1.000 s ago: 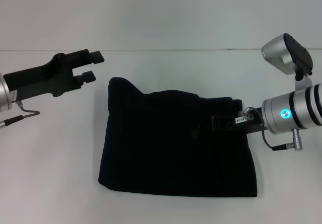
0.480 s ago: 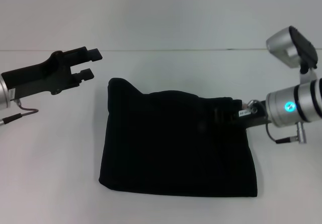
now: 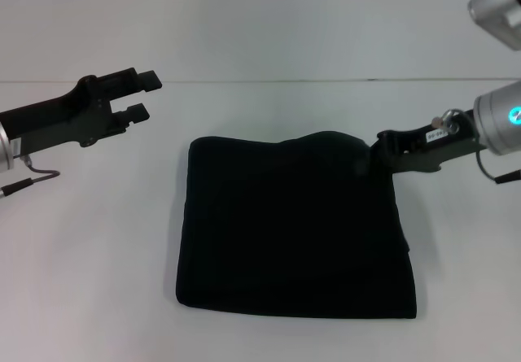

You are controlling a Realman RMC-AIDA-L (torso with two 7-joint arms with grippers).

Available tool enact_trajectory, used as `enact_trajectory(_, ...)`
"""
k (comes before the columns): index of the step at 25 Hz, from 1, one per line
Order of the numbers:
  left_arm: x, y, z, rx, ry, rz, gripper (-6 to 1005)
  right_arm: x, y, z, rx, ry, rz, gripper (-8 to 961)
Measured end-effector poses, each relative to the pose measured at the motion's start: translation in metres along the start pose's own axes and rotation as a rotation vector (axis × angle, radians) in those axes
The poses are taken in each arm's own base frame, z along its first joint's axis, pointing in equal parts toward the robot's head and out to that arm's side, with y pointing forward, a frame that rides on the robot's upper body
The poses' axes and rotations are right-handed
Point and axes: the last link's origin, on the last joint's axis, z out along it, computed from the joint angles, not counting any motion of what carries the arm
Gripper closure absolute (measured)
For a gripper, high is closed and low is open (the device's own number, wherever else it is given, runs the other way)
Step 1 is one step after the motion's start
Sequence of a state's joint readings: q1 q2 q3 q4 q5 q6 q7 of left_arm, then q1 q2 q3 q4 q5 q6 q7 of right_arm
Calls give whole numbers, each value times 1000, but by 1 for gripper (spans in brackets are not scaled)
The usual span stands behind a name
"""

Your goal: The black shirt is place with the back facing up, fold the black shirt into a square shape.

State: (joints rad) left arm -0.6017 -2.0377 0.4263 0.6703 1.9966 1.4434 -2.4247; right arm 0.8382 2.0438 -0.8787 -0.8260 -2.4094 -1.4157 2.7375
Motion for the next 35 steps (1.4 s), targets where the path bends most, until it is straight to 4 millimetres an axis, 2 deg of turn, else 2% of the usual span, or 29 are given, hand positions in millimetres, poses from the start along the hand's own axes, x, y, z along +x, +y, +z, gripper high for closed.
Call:
enact_trajectory(4, 0, 1, 1, -1, -1, 2, 298, -1, 6, -6, 3, 27, -7, 926)
enact_trajectory(12, 1, 1, 0, -2, 3, 1, 300, 18, 5, 1, -33, 107, 31, 927)
enact_trajectory(21, 3, 1, 1, 1, 9, 5, 302, 23, -4, -20, -115, 88, 99, 926)
enact_trajectory(30, 4, -1, 3, 13, 19, 5, 304, 41, -35, 1, -30, 108, 147, 927)
enact_trajectory(35, 3, -2, 3, 13, 20, -2, 305, 44, -40, 13, 21, 120, 124, 927)
